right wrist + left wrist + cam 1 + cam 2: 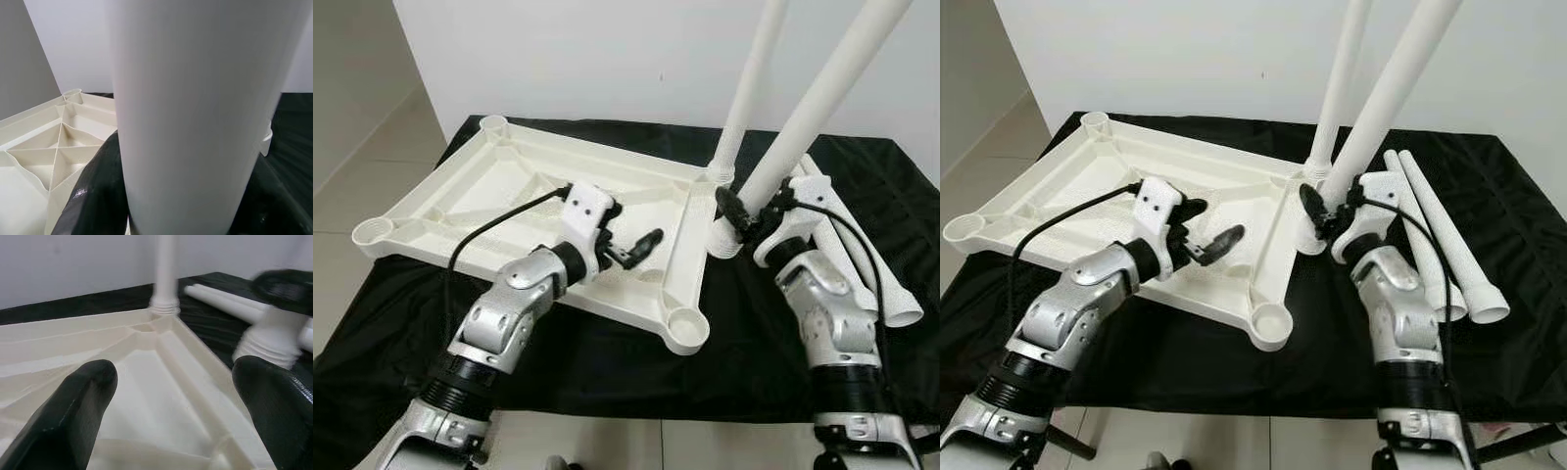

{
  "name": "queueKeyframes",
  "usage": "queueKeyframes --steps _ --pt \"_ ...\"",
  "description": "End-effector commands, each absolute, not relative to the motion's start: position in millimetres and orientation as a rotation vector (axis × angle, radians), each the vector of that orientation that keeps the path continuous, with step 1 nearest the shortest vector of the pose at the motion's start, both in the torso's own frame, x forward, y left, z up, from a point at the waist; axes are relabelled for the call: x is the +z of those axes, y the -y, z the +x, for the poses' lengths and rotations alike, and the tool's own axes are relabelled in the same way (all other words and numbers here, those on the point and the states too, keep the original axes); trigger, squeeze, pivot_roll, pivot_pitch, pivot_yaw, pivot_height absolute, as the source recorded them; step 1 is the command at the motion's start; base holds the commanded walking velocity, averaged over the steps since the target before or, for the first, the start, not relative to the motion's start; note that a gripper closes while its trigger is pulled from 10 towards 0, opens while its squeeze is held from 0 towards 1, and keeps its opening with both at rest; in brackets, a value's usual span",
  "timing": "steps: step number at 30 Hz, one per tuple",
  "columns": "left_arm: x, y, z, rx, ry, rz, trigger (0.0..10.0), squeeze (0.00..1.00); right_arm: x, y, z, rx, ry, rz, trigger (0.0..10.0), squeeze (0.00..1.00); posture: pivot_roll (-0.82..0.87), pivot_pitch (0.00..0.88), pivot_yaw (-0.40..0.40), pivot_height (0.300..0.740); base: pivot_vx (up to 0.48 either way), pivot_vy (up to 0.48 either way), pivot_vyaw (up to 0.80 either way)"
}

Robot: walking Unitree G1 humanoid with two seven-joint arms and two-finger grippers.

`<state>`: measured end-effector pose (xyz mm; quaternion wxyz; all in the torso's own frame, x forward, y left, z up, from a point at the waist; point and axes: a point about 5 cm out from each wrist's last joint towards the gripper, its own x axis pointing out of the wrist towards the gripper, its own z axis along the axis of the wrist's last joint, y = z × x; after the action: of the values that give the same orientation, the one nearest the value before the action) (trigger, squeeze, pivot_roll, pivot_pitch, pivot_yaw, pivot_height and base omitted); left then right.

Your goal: Building children table

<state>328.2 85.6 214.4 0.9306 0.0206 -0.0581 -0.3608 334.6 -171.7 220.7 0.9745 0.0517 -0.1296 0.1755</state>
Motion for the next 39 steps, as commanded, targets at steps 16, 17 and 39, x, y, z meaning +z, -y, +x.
queueKeyframes --steps 16,17,39 --pt "217.9 -126.4 338.3 -0.330 0.120 -0.005 10.0 0.00 217.0 148.0 318.0 0.330 0.315 0.153 10.0 0.00 -0.09 0.028 0.043 0.740 0.000 0.000 0.00" --pt "217.0 -126.5 338.2 -0.301 0.119 0.024 10.0 0.00 214.6 146.1 316.8 0.325 0.307 0.166 10.0 0.00 -0.09 0.029 0.041 0.740 0.000 0.000 0.00" --pt "208.8 -164.0 330.1 -0.076 0.165 -0.039 10.0 0.00 206.0 145.3 312.0 0.246 0.332 0.170 10.0 0.00 -0.09 0.000 0.044 0.740 0.000 0.000 0.00"
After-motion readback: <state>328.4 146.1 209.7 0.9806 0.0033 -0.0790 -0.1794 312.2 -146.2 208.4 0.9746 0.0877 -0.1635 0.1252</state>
